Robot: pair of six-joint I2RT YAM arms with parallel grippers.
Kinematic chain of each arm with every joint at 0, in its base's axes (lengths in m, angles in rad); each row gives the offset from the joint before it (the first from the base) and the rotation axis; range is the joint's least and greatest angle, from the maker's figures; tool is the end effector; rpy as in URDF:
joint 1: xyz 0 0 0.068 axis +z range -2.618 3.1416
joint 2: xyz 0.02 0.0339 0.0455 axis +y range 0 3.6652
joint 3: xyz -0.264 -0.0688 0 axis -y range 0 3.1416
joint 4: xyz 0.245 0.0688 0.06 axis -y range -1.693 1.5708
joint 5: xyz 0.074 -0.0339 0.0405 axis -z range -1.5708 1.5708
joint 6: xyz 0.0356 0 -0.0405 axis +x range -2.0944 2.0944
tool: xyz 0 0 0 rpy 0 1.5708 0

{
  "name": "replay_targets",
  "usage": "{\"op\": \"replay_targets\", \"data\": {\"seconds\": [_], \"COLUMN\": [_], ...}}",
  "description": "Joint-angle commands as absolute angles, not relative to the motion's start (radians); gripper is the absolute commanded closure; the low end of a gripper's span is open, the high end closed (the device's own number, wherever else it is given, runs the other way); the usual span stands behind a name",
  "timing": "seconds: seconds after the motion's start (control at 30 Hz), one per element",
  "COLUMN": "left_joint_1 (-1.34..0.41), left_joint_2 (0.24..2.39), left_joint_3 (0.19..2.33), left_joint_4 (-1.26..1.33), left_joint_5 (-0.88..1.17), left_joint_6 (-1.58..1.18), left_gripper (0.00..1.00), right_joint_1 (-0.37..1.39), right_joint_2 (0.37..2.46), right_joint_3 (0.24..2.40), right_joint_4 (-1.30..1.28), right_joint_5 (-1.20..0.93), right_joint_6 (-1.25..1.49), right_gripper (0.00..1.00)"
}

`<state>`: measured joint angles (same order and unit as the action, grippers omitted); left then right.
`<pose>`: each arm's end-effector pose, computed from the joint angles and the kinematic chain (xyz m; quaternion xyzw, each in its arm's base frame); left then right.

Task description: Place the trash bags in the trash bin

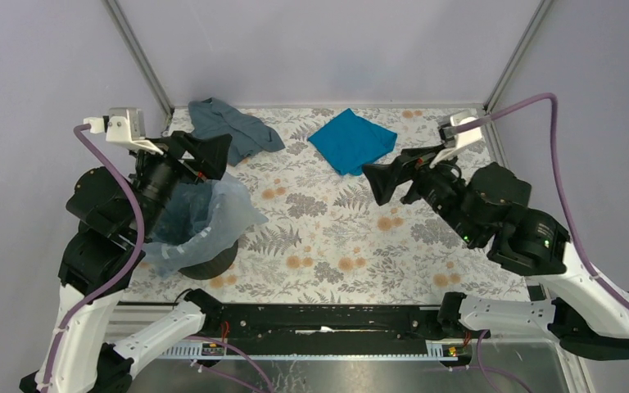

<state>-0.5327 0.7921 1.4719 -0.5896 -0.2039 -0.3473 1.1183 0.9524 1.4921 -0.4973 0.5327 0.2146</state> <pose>0.0862 -0.0425 0.5119 -0.0127 0.6751 -0.2507 0.6937 0.0822 0.1278 0.5104 -0.1205 0.6835 0.2874 0.6600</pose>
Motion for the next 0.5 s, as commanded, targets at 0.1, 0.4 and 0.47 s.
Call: {"op": "replay_targets", "data": {"seconds": [0.1, 0.4, 0.47], "left_joint_1": [-0.535, -0.535, -0.535], "left_joint_2": [0.820, 0.818, 0.821], "left_joint_3": [1.536, 1.543, 1.550], "left_joint_4": [-0.578, -0.584, -0.588], "left_joint_5": [-0.230, -0.249, -0.250], "left_joint_6": [-0.354, -0.346, -0.343], "left_gripper": [0.01, 0.01, 0.01], "right_joint_1": [1.117, 1.117, 1.117], "right_joint_2": [0.897, 0.864, 0.879], "right_joint_3": [1.491, 1.441, 1.442], "right_joint_4": [-0.402, -0.352, -0.365], "right_joint_5": [0.662, 0.721, 0.716], "right_joint_6": [0.129, 0.075, 0.079], "right_gripper": [0.00, 0.00, 0.00]}}
